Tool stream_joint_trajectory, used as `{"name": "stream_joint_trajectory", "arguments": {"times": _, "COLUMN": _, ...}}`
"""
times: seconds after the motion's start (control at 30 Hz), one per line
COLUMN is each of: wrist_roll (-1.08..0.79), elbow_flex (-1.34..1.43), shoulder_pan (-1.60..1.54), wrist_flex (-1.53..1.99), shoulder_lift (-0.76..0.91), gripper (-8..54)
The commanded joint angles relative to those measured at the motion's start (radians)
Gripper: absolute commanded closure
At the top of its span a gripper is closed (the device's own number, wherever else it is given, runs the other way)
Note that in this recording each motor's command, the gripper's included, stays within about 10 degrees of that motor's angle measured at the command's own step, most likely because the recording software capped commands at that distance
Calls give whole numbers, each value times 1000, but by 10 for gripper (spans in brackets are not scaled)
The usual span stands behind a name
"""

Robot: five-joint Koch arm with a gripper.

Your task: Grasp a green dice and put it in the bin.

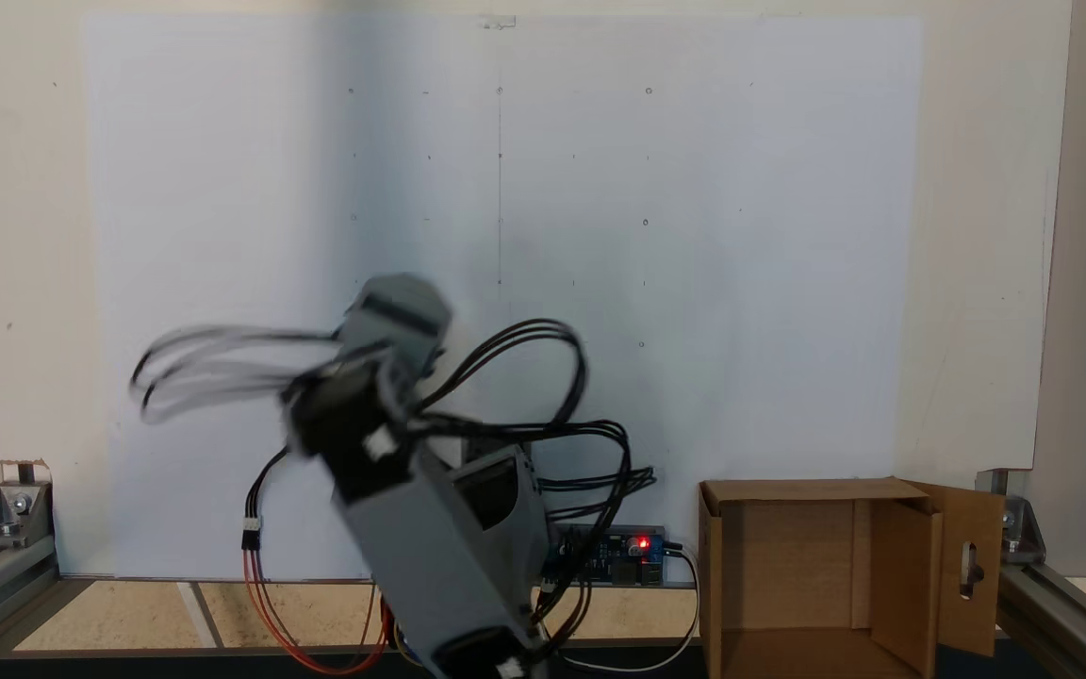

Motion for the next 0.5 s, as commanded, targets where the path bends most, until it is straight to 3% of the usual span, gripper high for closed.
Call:
{"name": "stream_joint_trajectory", "arguments": {"times": 0.0, "wrist_roll": -168, "elbow_flex": -75, "shoulder_pan": 149, "wrist_flex": -35, "shoulder_lift": -9, "gripper": 341}}
{"name": "stream_joint_trajectory", "arguments": {"times": 0.47, "wrist_roll": -645, "elbow_flex": -224, "shoulder_pan": 1112, "wrist_flex": -161, "shoulder_lift": -69, "gripper": 341}}
